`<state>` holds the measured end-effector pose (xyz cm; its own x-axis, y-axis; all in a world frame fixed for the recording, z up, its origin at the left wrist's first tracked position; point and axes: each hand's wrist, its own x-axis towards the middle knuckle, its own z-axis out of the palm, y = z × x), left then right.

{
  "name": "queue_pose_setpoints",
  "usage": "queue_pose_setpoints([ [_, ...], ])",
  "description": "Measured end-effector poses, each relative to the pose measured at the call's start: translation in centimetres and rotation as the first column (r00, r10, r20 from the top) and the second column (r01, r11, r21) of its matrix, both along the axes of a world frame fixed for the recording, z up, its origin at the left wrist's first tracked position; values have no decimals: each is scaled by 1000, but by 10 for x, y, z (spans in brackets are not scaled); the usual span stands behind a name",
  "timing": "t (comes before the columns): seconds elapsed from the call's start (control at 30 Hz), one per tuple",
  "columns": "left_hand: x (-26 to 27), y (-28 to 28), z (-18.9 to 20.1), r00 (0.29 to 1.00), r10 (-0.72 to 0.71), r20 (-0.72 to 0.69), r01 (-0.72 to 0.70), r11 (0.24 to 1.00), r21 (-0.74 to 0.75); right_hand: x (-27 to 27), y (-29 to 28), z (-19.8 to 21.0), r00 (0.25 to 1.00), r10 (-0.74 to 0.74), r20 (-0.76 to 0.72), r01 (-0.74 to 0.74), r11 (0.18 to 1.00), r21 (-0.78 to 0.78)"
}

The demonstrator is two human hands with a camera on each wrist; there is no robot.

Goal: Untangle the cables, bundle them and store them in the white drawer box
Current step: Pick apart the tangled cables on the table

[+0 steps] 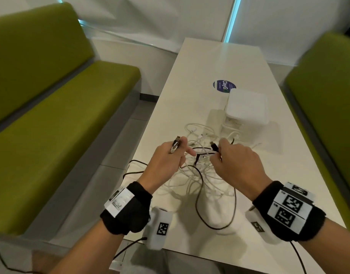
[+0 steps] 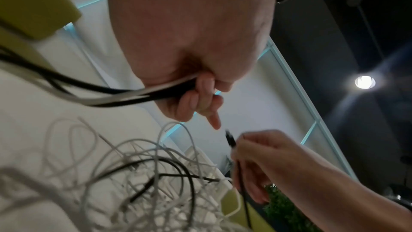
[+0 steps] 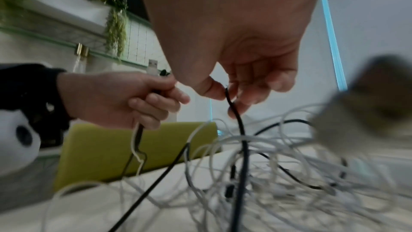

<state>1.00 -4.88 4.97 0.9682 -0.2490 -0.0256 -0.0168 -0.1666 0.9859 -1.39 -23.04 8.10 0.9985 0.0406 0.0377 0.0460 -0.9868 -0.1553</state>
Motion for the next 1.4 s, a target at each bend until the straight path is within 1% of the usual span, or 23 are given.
queue_pose_setpoints([
  [0.07, -2, -8, 3, 999, 23, -48, -26, 997, -76, -1, 8, 4, 991, 60, 118, -79, 984, 158],
  [0.13, -4, -14, 7, 994, 60, -90, -71, 989, -127, -2, 18, 4, 969, 105, 222, -171, 938, 302],
  [0.17, -5, -17, 8, 992, 73, -107, -89, 985, -148, -2, 23, 2, 962, 115, 249, -204, 908, 367],
  [0.3, -9, -20, 6, 986, 100, -134, -126, 972, -200, -5, 37, -5, 965, 99, 242, -229, 764, 603],
  [0.43, -11, -15, 3, 985, 52, -162, -103, 941, -322, -8, 42, -10, 977, 78, 196, -206, 551, 808],
  [0.47, -11, -15, 2, 984, 36, -177, -97, 931, -352, -9, 43, -11, 977, 76, 199, -209, 514, 832],
  [0.53, -12, -16, 4, 985, 12, -173, -77, 924, -374, -10, 46, -13, 976, 75, 205, -216, 476, 852],
  [0.63, -11, -15, 3, 989, 1, -149, -54, 933, -355, -9, 47, -16, 980, 77, 181, -197, 408, 892],
  [0.67, -10, -14, 3, 989, 2, -146, -55, 932, -359, -9, 46, -17, 980, 95, 175, -198, 403, 893],
  [0.73, -9, -12, 5, 993, 20, -117, -57, 947, -316, -9, 44, -17, 976, 161, 145, -197, 376, 906],
  [0.77, -7, -11, 4, 995, 43, -87, -65, 962, -265, -9, 42, -16, 975, 185, 125, -186, 363, 913],
  [0.8, -6, -10, 6, 996, 71, -63, -83, 971, -225, -8, 39, -15, 977, 188, 99, -164, 374, 913],
  [0.87, -3, -5, 9, 990, 140, -6, -138, 970, -201, -4, 30, -14, 982, 188, -22, -68, 458, 886],
  [0.93, 4, 6, 15, 974, 220, 52, -199, 942, -270, 0, 17, -17, 957, 242, -162, -13, 592, 806],
  [1.0, 11, 20, 28, 955, 296, 40, -257, 883, -394, 0, 7, -21, 934, 290, -209, -63, 708, 704],
  [1.03, 13, 27, 36, 951, 310, 11, -270, 843, -466, -2, 4, -23, 928, 307, -212, -92, 739, 668],
  [1.1, 15, 38, 49, 949, 308, -61, -284, 759, -585, -5, 1, -25, 920, 318, -228, -109, 768, 631],
  [1.13, 15, 42, 53, 950, 302, -83, -288, 735, -614, -6, 0, -26, 919, 317, -233, -111, 777, 619],
  [1.17, 14, 47, 54, 953, 290, -86, -279, 731, -622, -6, -1, -26, 920, 315, -233, -114, 783, 611],
  [1.23, 11, 51, 52, 965, 252, -77, -245, 750, -614, -7, -1, -22, 926, 308, -220, -114, 781, 614],
  [1.27, 9, 51, 50, 971, 229, -63, -221, 778, -588, -7, -1, -20, 933, 297, -204, -109, 772, 627],
  [1.33, 5, 45, 45, 984, 176, 8, -153, 873, -464, -5, -1, -14, 954, 251, -165, -82, 747, 659],
  [1.4, -1, 33, 39, 990, 98, 99, -70, 964, -255, -3, 0, -7, 966, 211, -150, -55, 731, 680],
])
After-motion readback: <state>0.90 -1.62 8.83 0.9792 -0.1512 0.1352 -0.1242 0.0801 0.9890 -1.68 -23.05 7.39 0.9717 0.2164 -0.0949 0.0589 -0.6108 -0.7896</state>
